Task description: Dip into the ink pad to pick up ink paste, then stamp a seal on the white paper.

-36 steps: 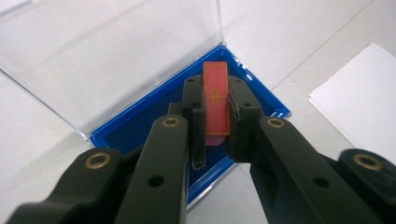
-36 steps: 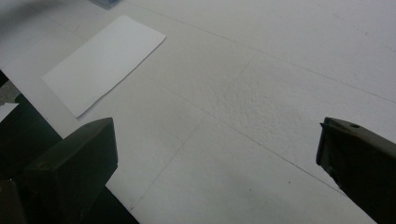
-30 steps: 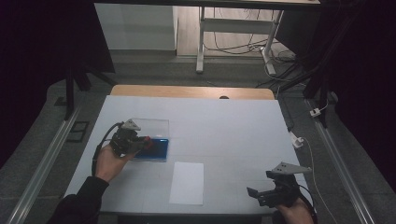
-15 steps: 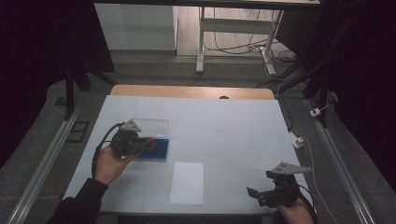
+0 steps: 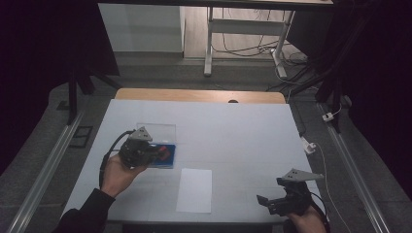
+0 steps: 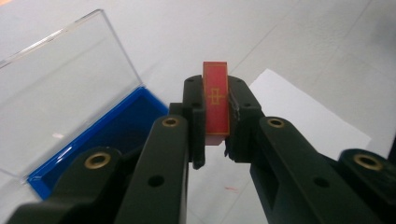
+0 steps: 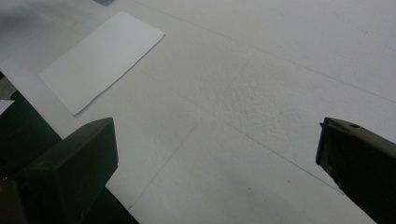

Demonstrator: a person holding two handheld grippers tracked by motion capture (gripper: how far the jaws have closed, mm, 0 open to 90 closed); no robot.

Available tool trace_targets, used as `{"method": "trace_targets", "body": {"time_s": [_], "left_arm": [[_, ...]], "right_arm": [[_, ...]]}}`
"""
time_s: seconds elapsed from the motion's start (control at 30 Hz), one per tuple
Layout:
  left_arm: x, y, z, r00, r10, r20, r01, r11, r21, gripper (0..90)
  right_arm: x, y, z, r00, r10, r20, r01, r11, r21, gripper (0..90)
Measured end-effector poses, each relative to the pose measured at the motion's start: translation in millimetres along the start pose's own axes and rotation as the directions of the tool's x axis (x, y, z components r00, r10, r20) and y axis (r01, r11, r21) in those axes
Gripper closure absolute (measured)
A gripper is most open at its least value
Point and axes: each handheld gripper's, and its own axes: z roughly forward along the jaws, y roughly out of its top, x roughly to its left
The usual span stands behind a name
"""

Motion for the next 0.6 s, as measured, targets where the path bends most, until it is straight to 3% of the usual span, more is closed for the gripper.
{"method": "trace_targets", "body": {"time_s": [0.6], "left_arm": [[-30.8, 11.2, 12.6, 0.9944, 0.072, 0.077, -0.074, 0.9971, 0.019, 79.7]], "right_arm": [[0.2, -0.1, 0.0, 1.0, 0.0, 0.001, 0.0, 1.0, 0.002, 0.0]]}}
